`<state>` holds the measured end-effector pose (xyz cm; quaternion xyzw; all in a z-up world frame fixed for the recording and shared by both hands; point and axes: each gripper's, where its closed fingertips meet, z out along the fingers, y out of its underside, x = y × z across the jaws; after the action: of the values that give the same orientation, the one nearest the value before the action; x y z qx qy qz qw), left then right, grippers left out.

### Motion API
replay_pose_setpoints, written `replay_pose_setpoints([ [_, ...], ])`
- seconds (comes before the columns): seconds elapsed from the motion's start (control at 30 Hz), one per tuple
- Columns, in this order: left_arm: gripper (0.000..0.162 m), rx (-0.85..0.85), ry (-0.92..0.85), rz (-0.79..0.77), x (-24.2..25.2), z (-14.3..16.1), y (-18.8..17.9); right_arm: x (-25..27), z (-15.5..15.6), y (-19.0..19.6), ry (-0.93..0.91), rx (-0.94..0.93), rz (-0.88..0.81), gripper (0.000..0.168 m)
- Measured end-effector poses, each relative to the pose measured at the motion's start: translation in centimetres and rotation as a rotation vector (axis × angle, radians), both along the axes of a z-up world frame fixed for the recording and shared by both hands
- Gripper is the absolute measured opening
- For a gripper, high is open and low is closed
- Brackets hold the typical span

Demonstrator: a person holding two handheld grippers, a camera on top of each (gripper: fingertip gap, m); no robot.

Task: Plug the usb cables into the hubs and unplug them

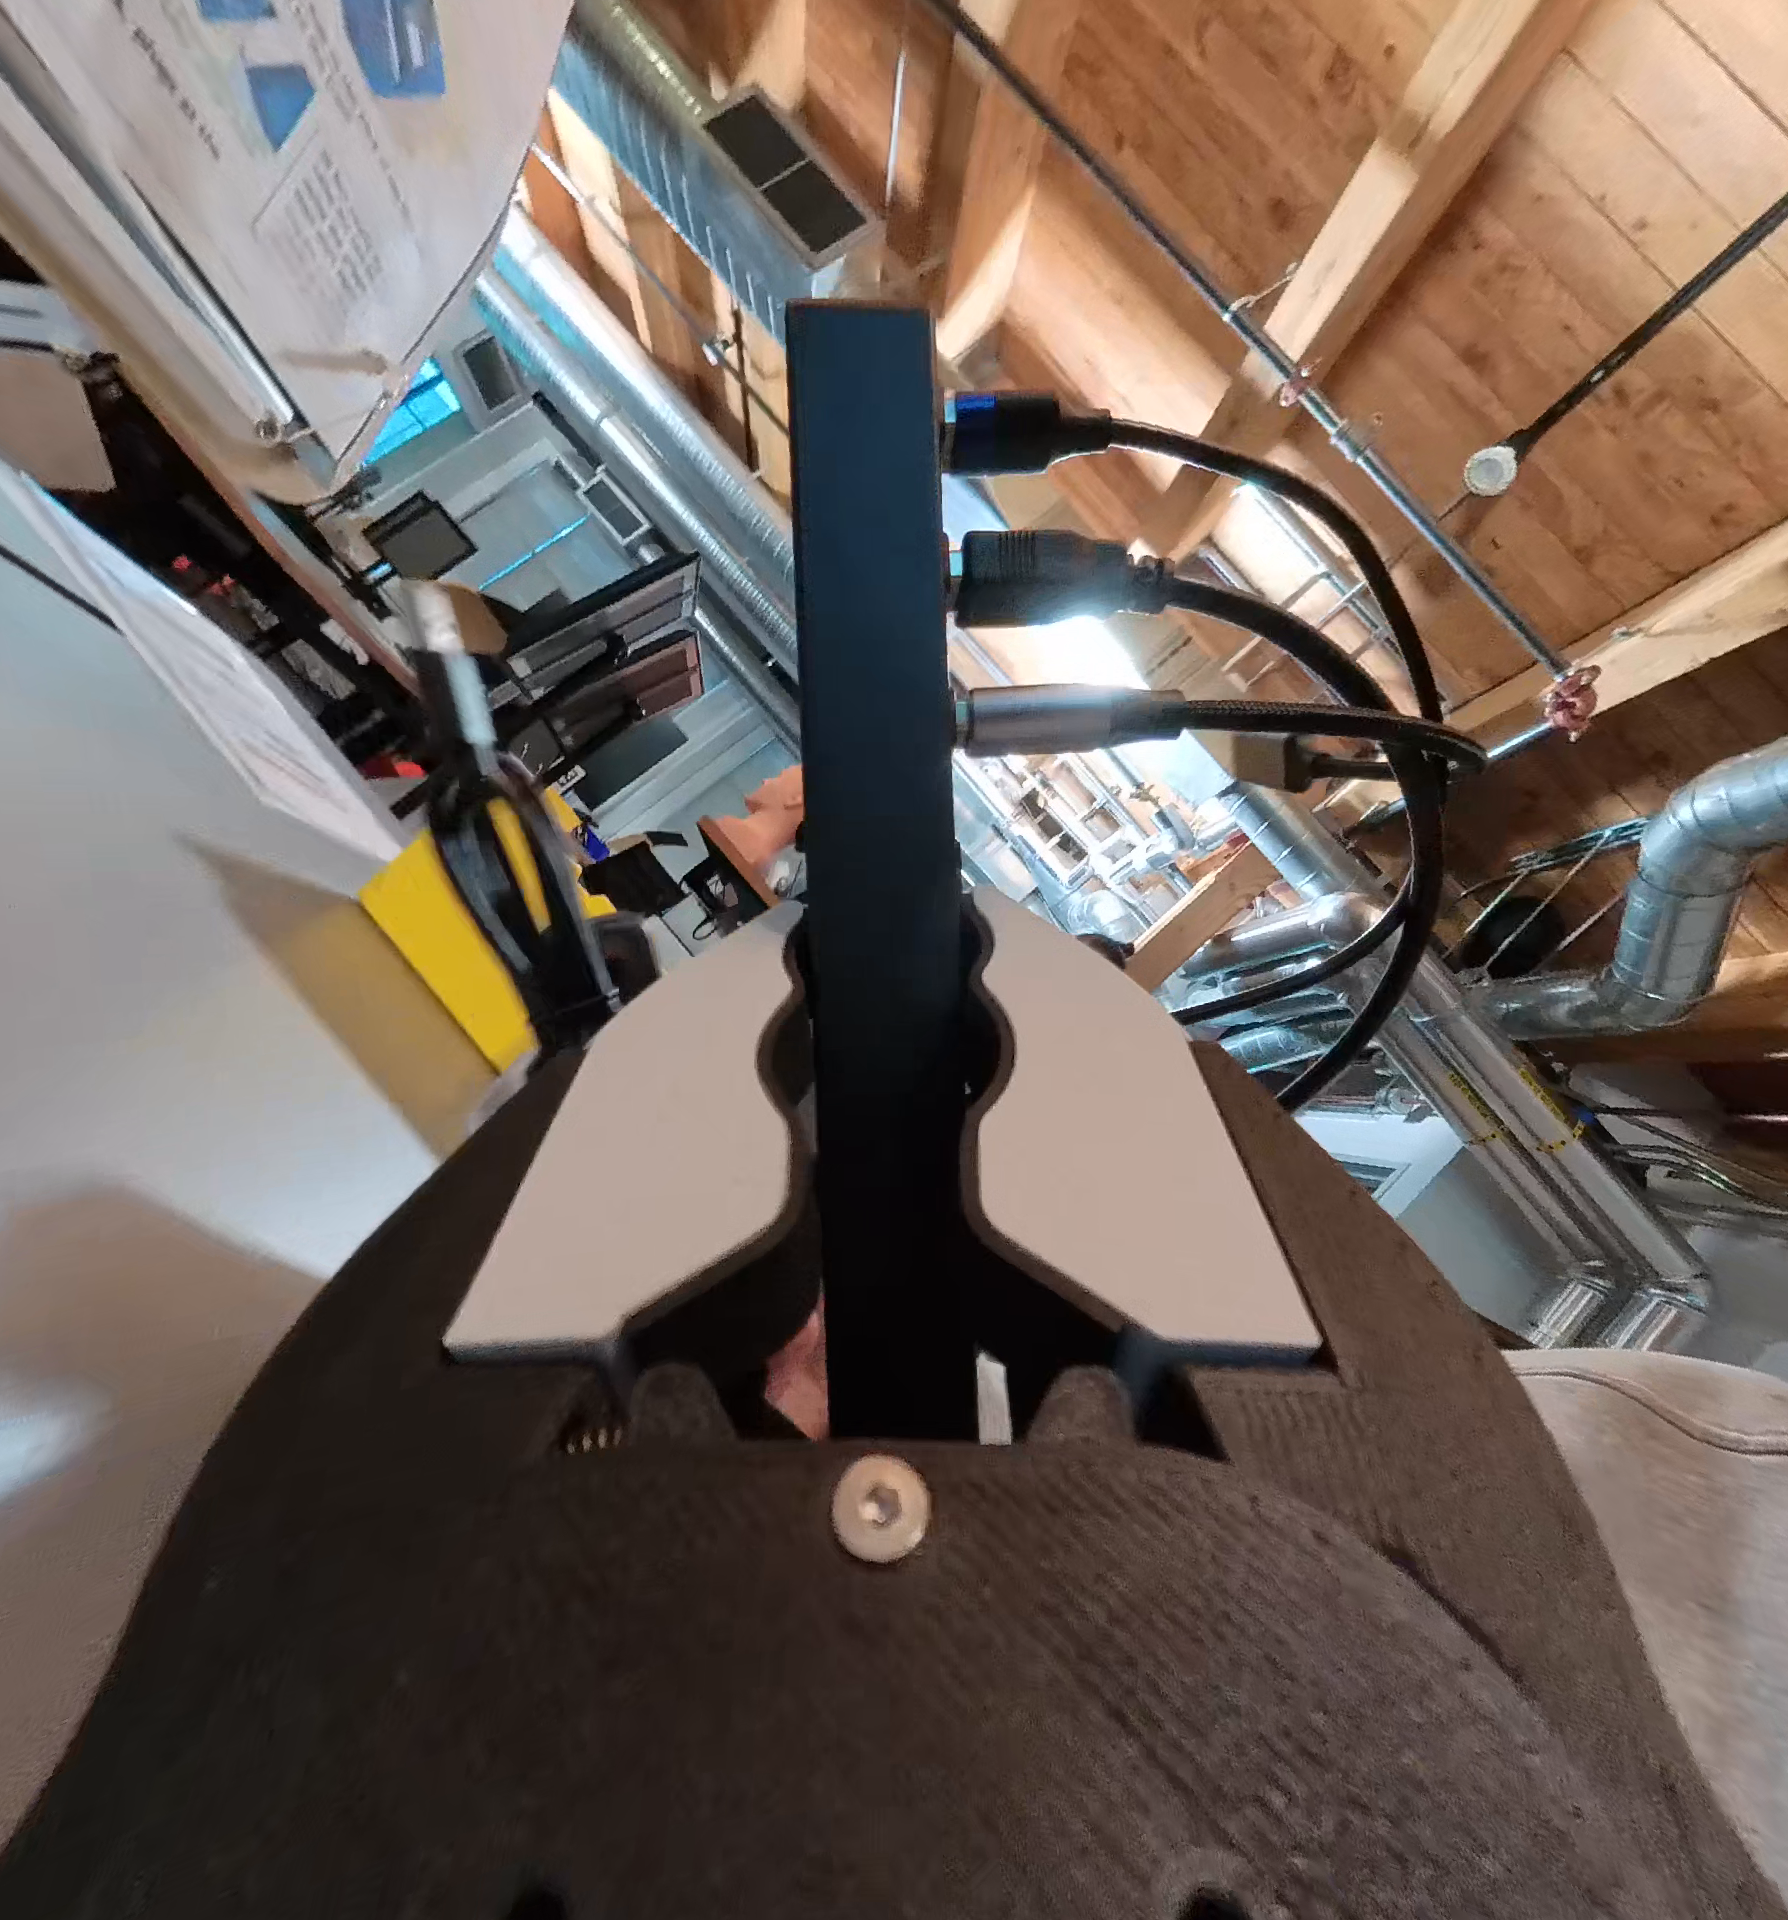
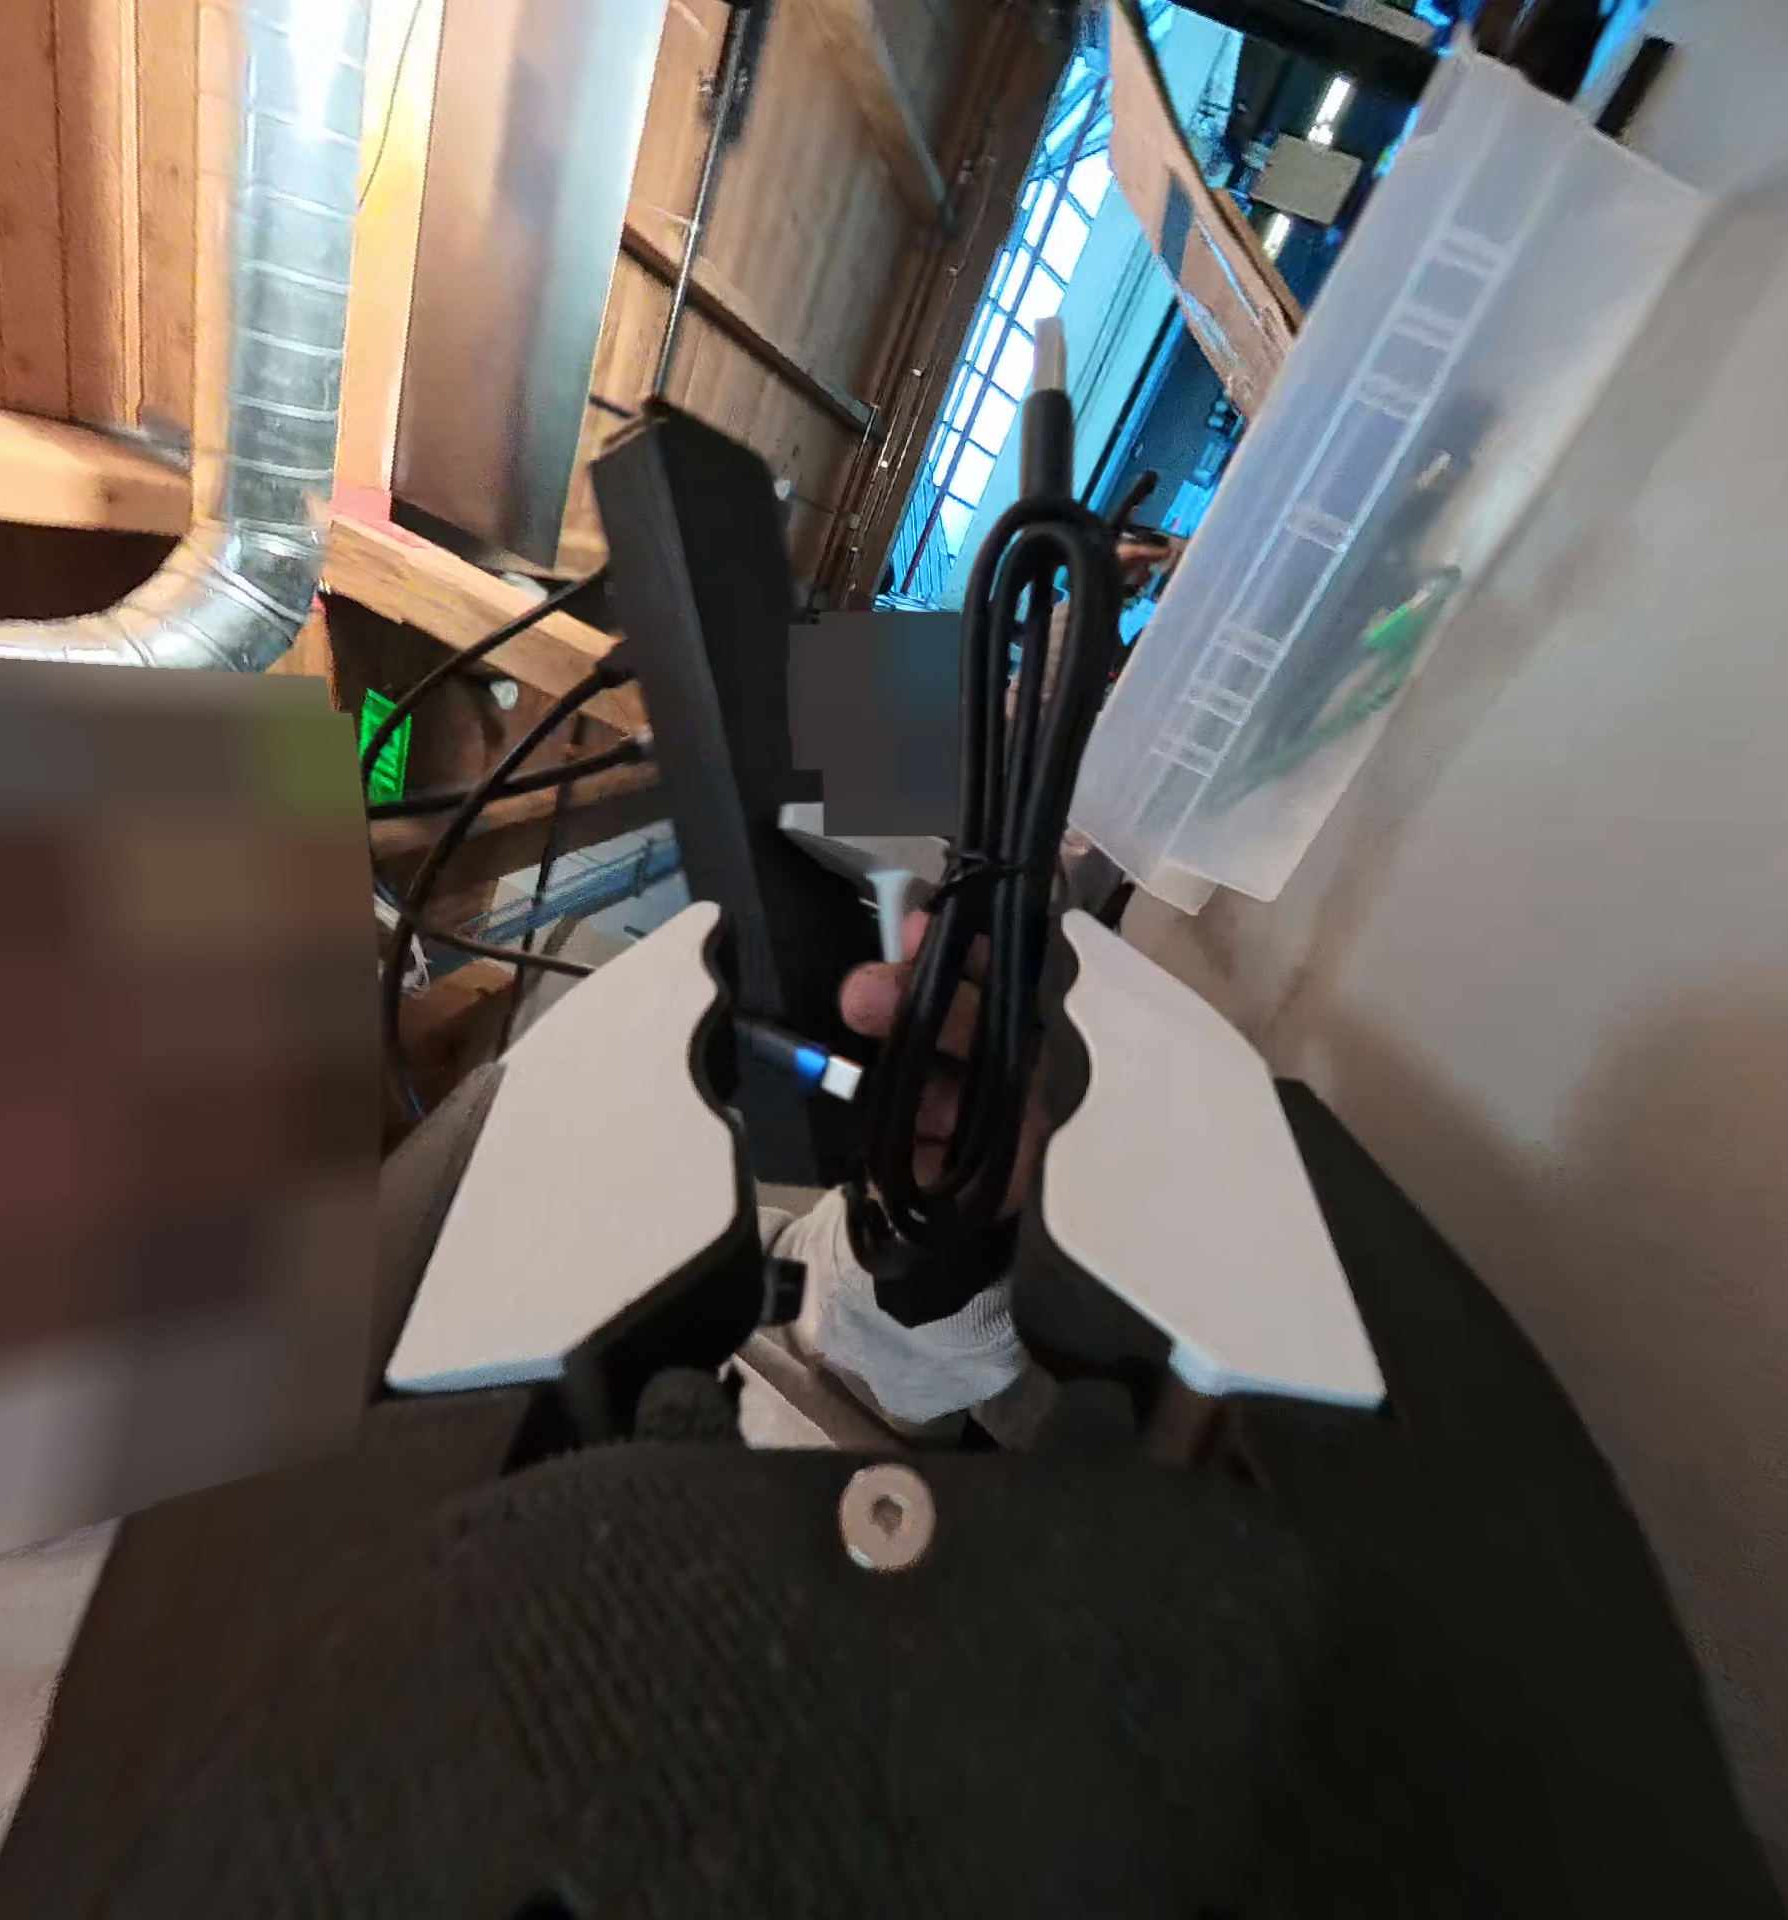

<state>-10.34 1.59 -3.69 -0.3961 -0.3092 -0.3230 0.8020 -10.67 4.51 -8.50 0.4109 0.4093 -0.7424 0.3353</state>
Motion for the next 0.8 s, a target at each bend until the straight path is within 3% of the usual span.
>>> replay_pose_setpoints([
  [0.17, 0.026, -0.12, -0.037, 0.009, -0.3, -1.8, 1.0, 0.6, 1.2, -0.2, 0.116, 0.088, -0.031, 0.057],
  [0.37, 0.026, -0.209, -0.082, -0.056, 0.1, -3.6, 2.4, 1.0, 0.3, -1.2, 0.186, 0.241, -0.036, 0.059],
  [0.5, 0.026, -0.221, -0.063, -0.099, 0.7, -3.5, 2.8, 1.1, -0.2, -1.2, 0.221, 0.331, -0.044, 0.045],
  [0.67, 0.027, -0.252, -0.074, -0.148, 0.9, -4.0, 3.1, 0.9, -0.5, -0.8, 0.2, 0.33, -0.044, 0.044],
  [0.8, 0.033, -0.286, -0.008, -0.082, 0.8, -3.8, 3.0, 0.6, -0.2, -0.4, 0.207, 0.333, -0.073, 0.042],
])
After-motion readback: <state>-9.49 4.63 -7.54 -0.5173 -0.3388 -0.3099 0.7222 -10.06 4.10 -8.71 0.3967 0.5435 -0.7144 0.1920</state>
